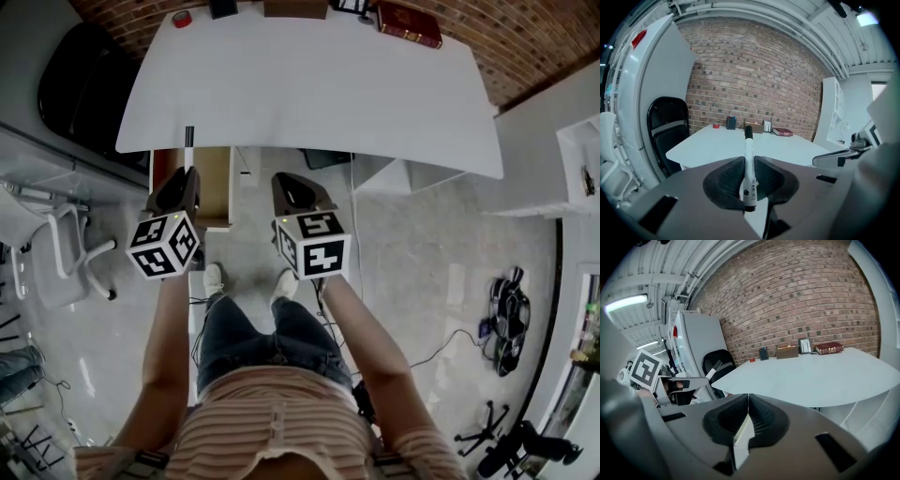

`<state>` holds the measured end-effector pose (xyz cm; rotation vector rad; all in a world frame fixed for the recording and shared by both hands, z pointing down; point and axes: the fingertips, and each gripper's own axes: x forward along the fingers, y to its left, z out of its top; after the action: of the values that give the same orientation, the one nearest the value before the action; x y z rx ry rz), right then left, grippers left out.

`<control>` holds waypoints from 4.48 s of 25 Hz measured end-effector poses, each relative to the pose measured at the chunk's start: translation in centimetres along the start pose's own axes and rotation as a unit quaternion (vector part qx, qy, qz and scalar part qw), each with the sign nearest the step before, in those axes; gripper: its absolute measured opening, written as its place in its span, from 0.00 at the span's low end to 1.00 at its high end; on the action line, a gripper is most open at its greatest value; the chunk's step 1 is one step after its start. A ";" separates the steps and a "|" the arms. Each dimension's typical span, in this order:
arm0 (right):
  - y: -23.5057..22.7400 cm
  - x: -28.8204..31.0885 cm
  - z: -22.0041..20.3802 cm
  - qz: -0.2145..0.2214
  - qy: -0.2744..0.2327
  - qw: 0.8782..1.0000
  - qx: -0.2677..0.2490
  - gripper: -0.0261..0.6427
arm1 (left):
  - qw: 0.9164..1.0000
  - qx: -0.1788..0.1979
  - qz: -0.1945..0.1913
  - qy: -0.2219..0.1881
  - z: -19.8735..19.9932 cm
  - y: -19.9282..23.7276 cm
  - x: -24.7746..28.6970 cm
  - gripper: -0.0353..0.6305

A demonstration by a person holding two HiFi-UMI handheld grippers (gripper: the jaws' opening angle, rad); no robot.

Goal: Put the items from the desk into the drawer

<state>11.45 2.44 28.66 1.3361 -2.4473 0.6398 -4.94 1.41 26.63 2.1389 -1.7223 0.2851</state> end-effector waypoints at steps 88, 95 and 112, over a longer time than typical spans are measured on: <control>11.2 31.5 -23.3 -0.004 0.231 0.971 0.058 0.06 | 0.942 -0.168 0.005 0.291 -31.1 25.0 20.4 0.16; 10.8 31.4 -23.2 -0.006 0.235 0.970 0.058 0.06 | 0.933 -0.170 0.003 0.317 -32.2 24.5 20.8 0.16; 10.5 31.3 -23.8 -0.009 0.243 0.968 0.057 0.06 | 0.922 -0.153 0.001 0.355 -34.3 24.9 21.4 0.16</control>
<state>-13.40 -3.19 60.42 1.0771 -2.0255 0.9834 -21.58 -7.98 70.16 1.5322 -1.2387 0.6500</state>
